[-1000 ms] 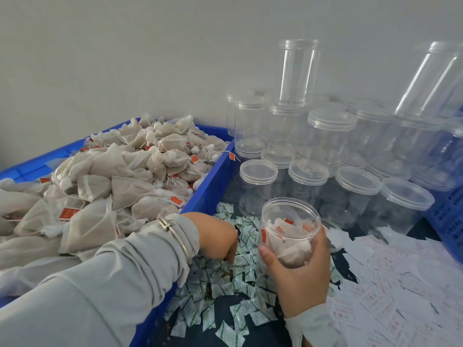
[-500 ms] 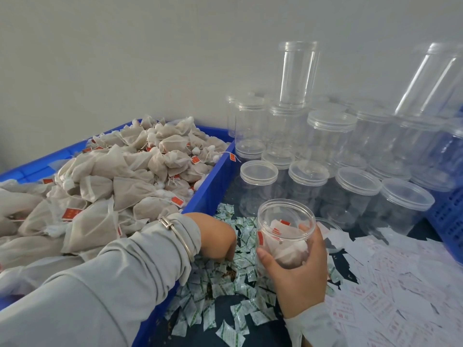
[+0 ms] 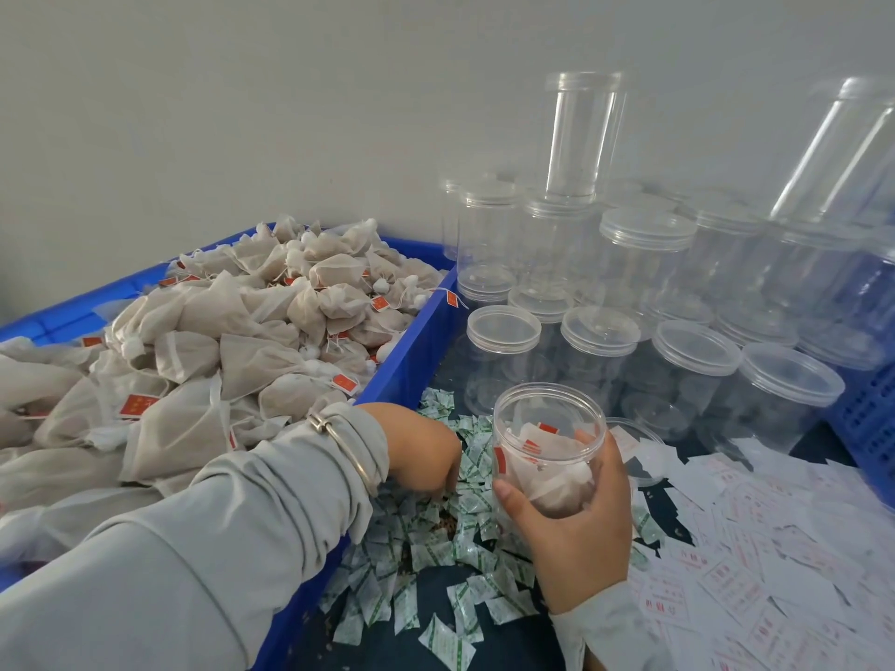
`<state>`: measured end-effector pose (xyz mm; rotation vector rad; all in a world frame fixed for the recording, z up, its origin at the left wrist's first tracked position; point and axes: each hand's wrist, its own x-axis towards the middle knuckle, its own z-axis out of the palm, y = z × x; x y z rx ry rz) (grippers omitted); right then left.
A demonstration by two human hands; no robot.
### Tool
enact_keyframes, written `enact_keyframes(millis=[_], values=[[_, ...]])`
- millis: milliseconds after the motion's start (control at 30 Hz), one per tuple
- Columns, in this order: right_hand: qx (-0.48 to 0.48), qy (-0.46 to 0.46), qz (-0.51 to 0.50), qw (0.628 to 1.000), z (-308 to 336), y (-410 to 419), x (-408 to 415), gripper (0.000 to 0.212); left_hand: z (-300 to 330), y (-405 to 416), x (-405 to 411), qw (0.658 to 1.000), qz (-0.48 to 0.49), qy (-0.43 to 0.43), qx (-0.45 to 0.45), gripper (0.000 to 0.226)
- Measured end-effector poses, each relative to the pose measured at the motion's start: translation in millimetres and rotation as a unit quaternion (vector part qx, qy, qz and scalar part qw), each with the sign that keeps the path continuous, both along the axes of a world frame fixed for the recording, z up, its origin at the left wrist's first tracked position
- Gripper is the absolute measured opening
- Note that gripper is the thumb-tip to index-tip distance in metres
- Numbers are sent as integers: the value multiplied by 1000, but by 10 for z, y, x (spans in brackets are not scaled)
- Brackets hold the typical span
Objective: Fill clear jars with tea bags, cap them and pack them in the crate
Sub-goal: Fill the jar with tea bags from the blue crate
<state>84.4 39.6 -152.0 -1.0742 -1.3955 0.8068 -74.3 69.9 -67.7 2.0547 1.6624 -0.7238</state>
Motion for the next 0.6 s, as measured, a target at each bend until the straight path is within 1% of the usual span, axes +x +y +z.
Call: enact_keyframes(millis=[100, 167, 233, 300, 433, 600], values=[[1, -1, 1, 1000, 1, 1, 2, 100, 2, 14, -14, 1000, 15, -17, 19, 38], [2, 0, 0, 1000, -2, 4, 2, 100, -7, 25, -18, 999, 13, -28, 24, 44], [1, -2, -5, 1000, -4, 3, -4, 100, -29, 21, -4, 1000, -2, -19, 10, 54], [2, -8, -8, 1000, -12, 0, -8, 100, -57, 23, 15, 1000, -19, 4, -5, 59], [2, -10, -6, 1000, -20, -5, -15, 102, -95, 44, 43, 997, -52, 46, -23, 57], [3, -6, -1, 1000, -21, 0, -20, 103, -96, 48, 38, 996, -54, 60, -36, 56]])
